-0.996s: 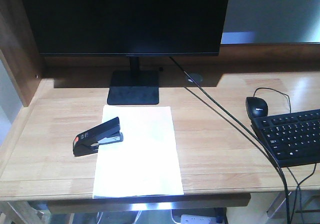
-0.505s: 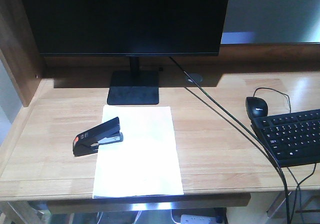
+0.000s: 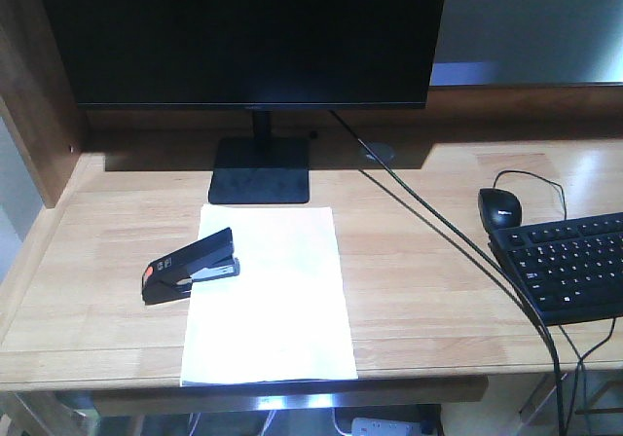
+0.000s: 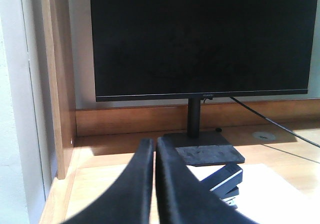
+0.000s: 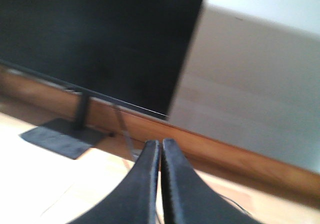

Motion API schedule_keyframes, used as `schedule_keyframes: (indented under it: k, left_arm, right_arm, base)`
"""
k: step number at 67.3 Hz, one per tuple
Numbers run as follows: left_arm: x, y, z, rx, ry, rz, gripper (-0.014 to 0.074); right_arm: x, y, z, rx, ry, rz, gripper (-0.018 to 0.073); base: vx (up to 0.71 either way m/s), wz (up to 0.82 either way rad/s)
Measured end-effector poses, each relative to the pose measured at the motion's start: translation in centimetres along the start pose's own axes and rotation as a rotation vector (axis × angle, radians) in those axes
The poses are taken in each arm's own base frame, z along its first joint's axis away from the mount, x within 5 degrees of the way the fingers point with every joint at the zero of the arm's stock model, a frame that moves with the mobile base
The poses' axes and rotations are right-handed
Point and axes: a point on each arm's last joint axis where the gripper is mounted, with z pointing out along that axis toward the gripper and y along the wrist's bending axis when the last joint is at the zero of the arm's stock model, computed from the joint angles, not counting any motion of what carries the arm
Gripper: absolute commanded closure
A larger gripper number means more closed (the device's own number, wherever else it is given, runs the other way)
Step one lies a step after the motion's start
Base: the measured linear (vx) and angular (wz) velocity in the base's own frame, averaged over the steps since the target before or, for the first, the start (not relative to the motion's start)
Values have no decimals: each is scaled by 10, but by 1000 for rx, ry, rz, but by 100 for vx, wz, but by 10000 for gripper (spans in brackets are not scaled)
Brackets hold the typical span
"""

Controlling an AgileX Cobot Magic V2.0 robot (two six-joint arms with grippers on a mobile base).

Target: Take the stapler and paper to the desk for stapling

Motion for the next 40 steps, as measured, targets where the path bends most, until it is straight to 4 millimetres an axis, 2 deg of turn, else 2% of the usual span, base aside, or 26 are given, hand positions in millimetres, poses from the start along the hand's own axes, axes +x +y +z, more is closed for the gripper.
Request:
schedule_keyframes:
  k: [14, 30, 40]
  left_arm:
    - [0, 0, 0, 0, 0, 0, 603]
    - [0, 0, 0, 0, 0, 0, 603]
    - [0, 0, 0, 0, 0, 0, 603]
  right_arm:
    - [4, -6, 0, 118, 38, 72, 568]
    - [34, 2, 1, 112, 89, 172, 568]
    - [35, 2, 1, 115, 70, 223, 568]
  base:
    - [0, 0]
    - [0, 0]
    - [0, 0]
